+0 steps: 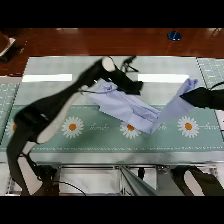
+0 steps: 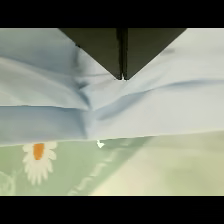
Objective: Fold the shirts.
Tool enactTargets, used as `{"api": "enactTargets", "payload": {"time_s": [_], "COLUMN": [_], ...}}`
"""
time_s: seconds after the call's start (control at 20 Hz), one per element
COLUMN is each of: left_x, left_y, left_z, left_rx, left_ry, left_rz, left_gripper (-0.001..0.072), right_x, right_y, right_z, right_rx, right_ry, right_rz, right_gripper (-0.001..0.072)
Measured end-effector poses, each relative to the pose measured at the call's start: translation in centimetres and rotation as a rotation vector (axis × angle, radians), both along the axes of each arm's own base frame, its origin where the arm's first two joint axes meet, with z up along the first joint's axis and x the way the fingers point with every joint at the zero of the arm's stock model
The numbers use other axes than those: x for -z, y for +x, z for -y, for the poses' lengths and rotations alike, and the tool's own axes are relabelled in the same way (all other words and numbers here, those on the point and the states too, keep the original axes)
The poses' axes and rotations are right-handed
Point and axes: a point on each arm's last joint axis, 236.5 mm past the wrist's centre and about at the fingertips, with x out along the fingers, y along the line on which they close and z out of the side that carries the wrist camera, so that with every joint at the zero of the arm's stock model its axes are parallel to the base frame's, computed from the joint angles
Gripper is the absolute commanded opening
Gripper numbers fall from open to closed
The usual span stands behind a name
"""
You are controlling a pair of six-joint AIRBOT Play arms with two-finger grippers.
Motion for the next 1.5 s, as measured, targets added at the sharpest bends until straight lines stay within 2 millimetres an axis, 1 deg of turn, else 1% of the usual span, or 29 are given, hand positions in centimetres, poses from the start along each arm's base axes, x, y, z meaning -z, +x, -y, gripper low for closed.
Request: {"api": "enactTargets", "payload": {"time_s": [0.05, 0.15, 0.2, 0.25, 0.3, 0.35, 0.4, 0.5, 0.55, 0.6, 0.7, 0.8, 0.9, 0.95, 1.0, 1.05, 1.15, 1.25, 1.35, 1.4, 1.45, 1.5], "left_x": [-1.1, -3.4, -4.4, -5.3, -6.2, -6.7, -7.2, -7.5, -7.1, -6.8, -5.6, -4.3, -3.2, -2.8, -2.5, -2.3, -1.8, -1.3, -0.9, -0.7, -0.6, -0.6], "left_y": [1.4, 3.1, 3.0, 2.3, 1.7, 0.7, -0.6, -3.3, -4.7, -5.9, -8.2, -9.6, -10.3, -10.5, -10.5, -10.5, -10.4, -10.4, -10.3, -10.2, -10.1, -10.0], "left_z": [-3.6, -10.5, -13.5, -16.6, -19.1, -21.5, -22.9, -25.2, -26.1, -26.7, -27.1, -27.2, -27.0, -26.9, -26.8, -26.6, -26.1, -25.7, -25.4, -25.4, -25.3, -25.3], "left_rx": [-0.038, -0.133, -0.175, -0.216, -0.266, -0.315, -0.352, -0.433, -0.468, -0.494, -0.535, -0.570, -0.598, -0.607, -0.620, -0.622, -0.628, -0.627, -0.629, -0.630, -0.633, -0.637], "left_ry": [0.040, 0.111, 0.139, 0.170, 0.184, 0.202, 0.202, 0.194, 0.192, 0.184, 0.153, 0.126, 0.096, 0.089, 0.079, 0.073, 0.062, 0.058, 0.058, 0.059, 0.058, 0.055], "left_rz": [0.023, 0.079, 0.101, 0.115, 0.145, 0.174, 0.195, 0.232, 0.244, 0.252, 0.238, 0.215, 0.197, 0.196, 0.197, 0.196, 0.196, 0.188, 0.183, 0.181, 0.182, 0.185], "left_gripper": [0.0030, 0.0030, 0.0030, 0.0030, 0.0030, 0.0030, 0.0030, 0.0030, 0.0030, 0.0030, 0.0030, 0.0030, 0.0030, 0.0030, 0.0030, 0.0030, 0.0030, 0.0030, 0.0030, 0.0030, 0.0030, 0.0030], "right_x": [0.0, 0.0, -0.1, -0.2, 0.0, 0.3, 0.7, 2.4, 3.3, 4.5, 6.9, 9.0, 10.6, 11.4, 12.1, 12.5, 13.3, 13.0, 11.7, 10.6, 9.5, 8.1], "right_y": [0.6, 2.6, 3.8, 5.1, 6.3, 7.7, 8.9, 11.0, 11.9, 12.6, 14.0, 14.8, 14.9, 14.9, 14.7, 14.6, 14.6, 15.1, 15.8, 16.1, 16.3, 16.5], "right_z": [-1.2, -4.1, -5.6, -7.2, -8.9, -10.9, -12.7, -16.5, -18.2, -19.7, -22.5, -24.6, -26.7, -27.5, -28.3, -28.9, -29.7, -29.5, -27.5, -25.8, -23.7, -20.9], "right_rx": [-0.034, -0.108, -0.140, -0.175, -0.209, -0.245, -0.275, -0.341, -0.364, -0.383, -0.411, -0.429, -0.448, -0.458, -0.467, -0.472, -0.477, -0.468, -0.454, -0.445, -0.436, -0.423], "right_ry": [0.008, 0.022, 0.029, 0.033, 0.038, 0.045, 0.049, 0.051, 0.054, 0.053, 0.057, 0.062, 0.076, 0.075, 0.076, 0.081, 0.081, 0.085, 0.087, 0.087, 0.071, 0.041], "right_rz": [0.004, 0.015, 0.021, 0.027, 0.024, 0.021, 0.016, -0.010, -0.022, -0.040, -0.076, -0.110, -0.141, -0.153, -0.166, -0.172, -0.175, -0.169, -0.168, -0.170, -0.171, -0.170], "right_gripper": [0.0019, 0.0019, 0.0019, 0.0019, 0.0019, 0.0019, 0.0019, 0.0020, 0.0019, 0.0020, 0.0020, 0.0020, 0.0020, 0.0080, 0.0352, 0.0415, 0.0416, 0.0416, 0.0415, 0.0415, 0.0414, 0.0413]}}
